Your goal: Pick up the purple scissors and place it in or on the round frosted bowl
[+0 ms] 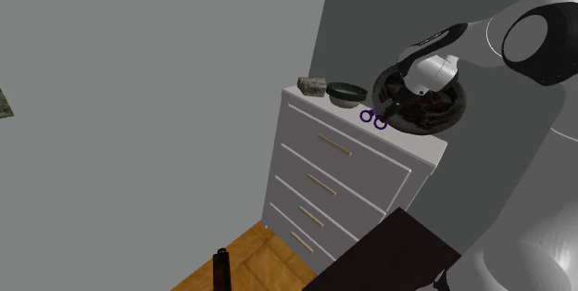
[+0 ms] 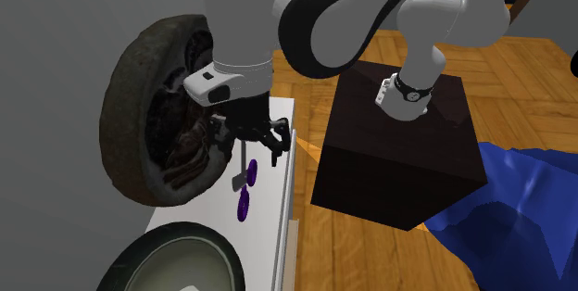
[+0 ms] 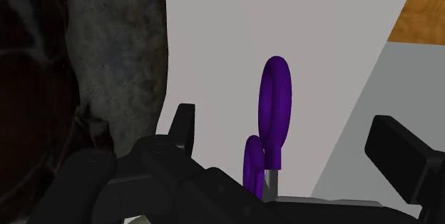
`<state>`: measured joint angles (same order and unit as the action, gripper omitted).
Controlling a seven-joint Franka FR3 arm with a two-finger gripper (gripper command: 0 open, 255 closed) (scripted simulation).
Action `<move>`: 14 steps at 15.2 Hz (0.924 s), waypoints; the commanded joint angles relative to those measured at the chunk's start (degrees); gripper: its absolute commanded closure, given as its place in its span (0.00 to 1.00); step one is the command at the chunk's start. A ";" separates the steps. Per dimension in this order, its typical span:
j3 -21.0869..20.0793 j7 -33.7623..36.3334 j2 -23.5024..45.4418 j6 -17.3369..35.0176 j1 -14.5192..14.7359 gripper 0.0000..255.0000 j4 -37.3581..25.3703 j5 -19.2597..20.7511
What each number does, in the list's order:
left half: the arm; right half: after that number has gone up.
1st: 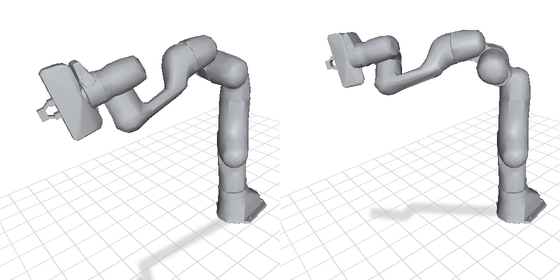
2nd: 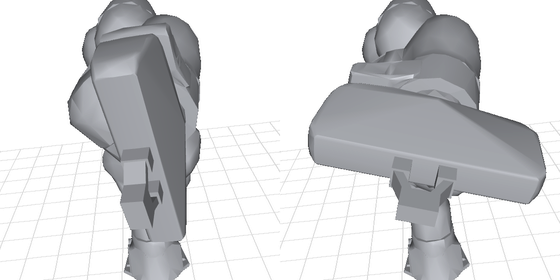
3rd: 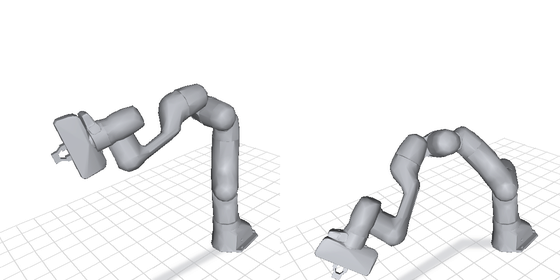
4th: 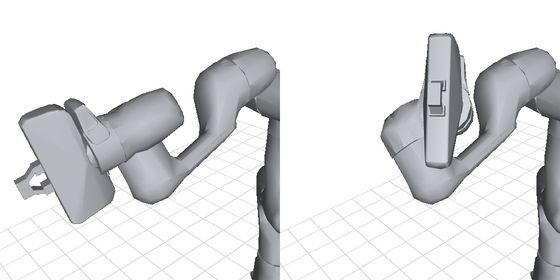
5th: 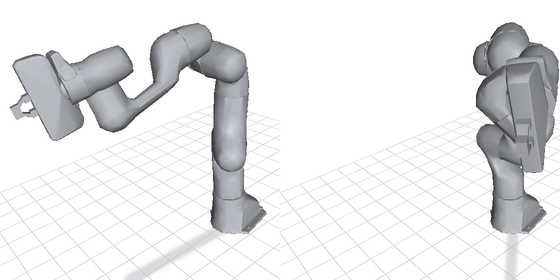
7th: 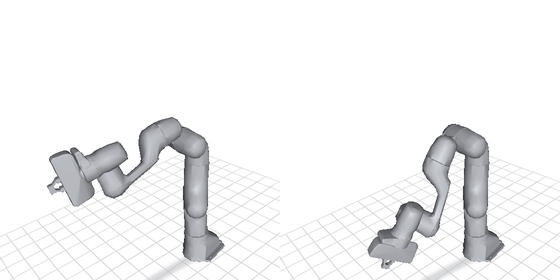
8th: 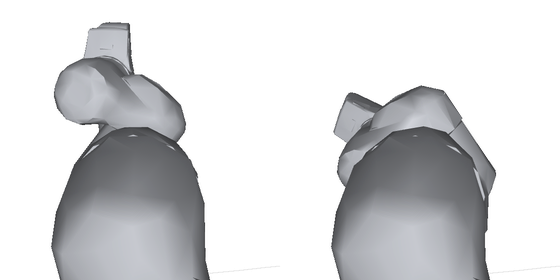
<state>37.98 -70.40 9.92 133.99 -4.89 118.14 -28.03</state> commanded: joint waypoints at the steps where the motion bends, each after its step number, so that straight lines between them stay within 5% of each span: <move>1: -0.28 -0.64 0.78 0.68 -0.14 0.00 0.20 -0.94; 8: -0.29 -0.64 0.78 0.68 -0.15 0.00 0.20 -0.94; 9: -0.29 -0.65 0.79 0.68 -0.15 1.00 0.20 -0.95; 14: -0.29 -0.64 0.78 0.68 -0.15 1.00 0.20 -0.94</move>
<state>37.69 -71.03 10.68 134.68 -5.04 118.33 -28.97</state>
